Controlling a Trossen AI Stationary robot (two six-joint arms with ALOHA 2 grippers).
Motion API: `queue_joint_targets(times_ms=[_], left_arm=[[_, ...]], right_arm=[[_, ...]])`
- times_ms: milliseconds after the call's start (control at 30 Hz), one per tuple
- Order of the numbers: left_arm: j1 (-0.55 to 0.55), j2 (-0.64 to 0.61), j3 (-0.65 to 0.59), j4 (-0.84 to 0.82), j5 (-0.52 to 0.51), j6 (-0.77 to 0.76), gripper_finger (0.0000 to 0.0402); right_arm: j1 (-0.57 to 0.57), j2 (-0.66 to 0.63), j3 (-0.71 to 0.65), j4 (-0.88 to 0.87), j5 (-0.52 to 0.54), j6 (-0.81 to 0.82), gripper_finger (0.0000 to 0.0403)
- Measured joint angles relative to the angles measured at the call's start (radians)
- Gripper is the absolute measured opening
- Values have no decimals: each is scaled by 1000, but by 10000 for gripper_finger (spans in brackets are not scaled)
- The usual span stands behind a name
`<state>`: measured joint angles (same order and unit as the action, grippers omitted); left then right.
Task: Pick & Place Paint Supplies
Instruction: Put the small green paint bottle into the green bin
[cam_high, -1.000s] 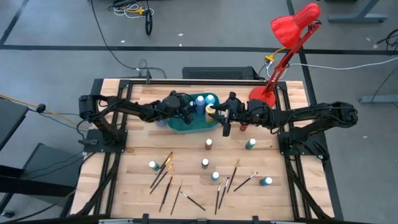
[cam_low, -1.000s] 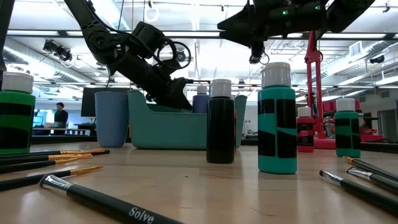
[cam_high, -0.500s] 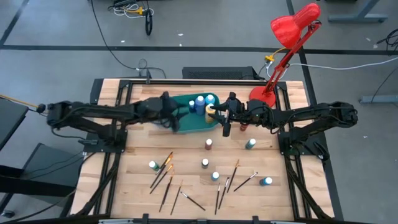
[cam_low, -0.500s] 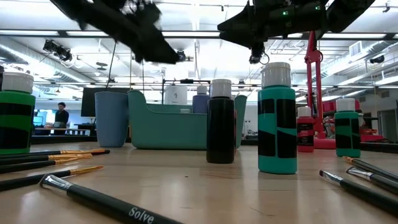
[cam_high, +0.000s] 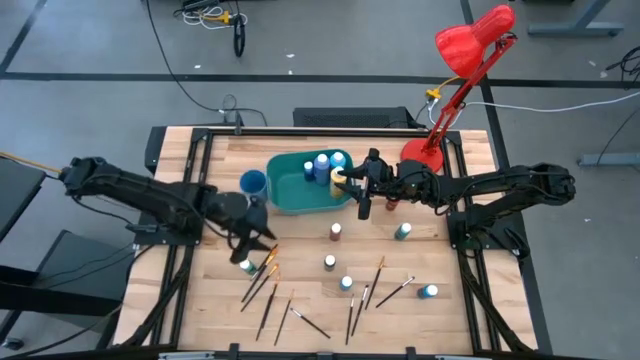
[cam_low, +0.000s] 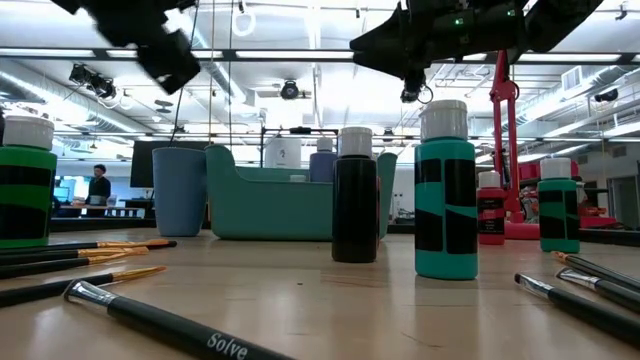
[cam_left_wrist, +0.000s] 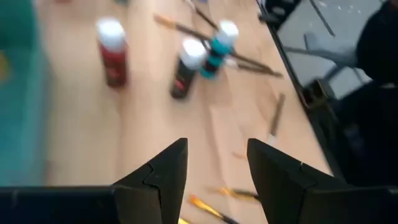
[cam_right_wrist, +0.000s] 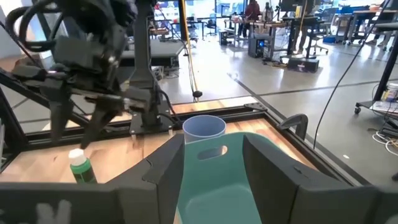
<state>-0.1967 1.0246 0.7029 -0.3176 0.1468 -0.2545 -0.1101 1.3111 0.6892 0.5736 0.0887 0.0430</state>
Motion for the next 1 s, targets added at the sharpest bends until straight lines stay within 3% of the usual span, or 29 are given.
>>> queue_joint_targets(times_ms=[333,767,1000], left_arm=[[-191,11,-40,-153,-27,-12,178],[-279,27,-41,-213,-173,-22,178],[-322,102,-41,-207,-186,-19,178]], right_arm=[[0,0,0,-8,0,0,165],[0,0,0,-9,0,0,165],[0,0,0,-13,0,0,165]])
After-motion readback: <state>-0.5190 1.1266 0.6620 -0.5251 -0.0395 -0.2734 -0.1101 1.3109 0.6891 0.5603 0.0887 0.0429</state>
